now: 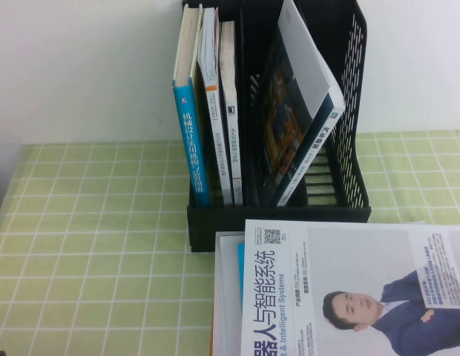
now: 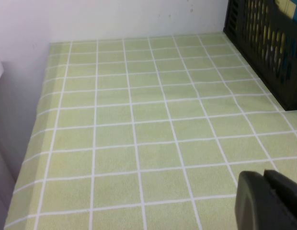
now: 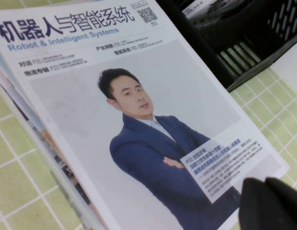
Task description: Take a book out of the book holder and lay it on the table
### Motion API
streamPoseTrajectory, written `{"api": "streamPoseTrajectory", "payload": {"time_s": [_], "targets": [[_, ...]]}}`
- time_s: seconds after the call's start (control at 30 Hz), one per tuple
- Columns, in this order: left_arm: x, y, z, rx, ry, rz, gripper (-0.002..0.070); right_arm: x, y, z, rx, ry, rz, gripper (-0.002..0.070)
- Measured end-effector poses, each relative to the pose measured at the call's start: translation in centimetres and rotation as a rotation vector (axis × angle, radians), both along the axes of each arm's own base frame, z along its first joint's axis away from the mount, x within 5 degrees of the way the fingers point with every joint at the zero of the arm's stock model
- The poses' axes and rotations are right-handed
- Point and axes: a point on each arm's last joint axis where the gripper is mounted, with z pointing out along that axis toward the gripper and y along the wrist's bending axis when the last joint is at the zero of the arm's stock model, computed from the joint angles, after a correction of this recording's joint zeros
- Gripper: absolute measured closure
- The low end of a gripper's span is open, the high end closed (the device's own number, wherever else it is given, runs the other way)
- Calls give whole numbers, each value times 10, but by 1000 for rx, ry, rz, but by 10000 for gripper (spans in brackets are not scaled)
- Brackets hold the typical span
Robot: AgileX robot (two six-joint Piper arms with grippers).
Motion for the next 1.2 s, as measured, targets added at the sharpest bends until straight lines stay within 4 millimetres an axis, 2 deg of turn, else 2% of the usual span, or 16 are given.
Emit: {"api": "streamPoseTrajectory", "payload": {"time_s": [0.43,0.57,0.63,0.73,0.83,0.93,1.03,1.2], "targets": [[0,0,0,-1,2,0,678,0,0,0,2,-1,0,675],[0,0,0,-1,2,0,678,-1,-9,-4,44,-23,-55,675],[0,0,0,-1,2,0,678,-1,-17,-11,64,-79,-118,675],[0,0,0,-1,2,0,677,-1,-32,-19,43,-274,-220,675],[0,0,0,-1,2,0,678,-8,-47,-25,19,-433,-345,675],[0,0,0,3,2,-2,677,-17,-57,-26,45,-499,-454,675],[0,0,0,3,2,-2,678,-20,-58,-25,159,-504,-532,675],[0,0,0,3,2,-2,678,-22,-54,-27,499,-395,-648,675]]}}
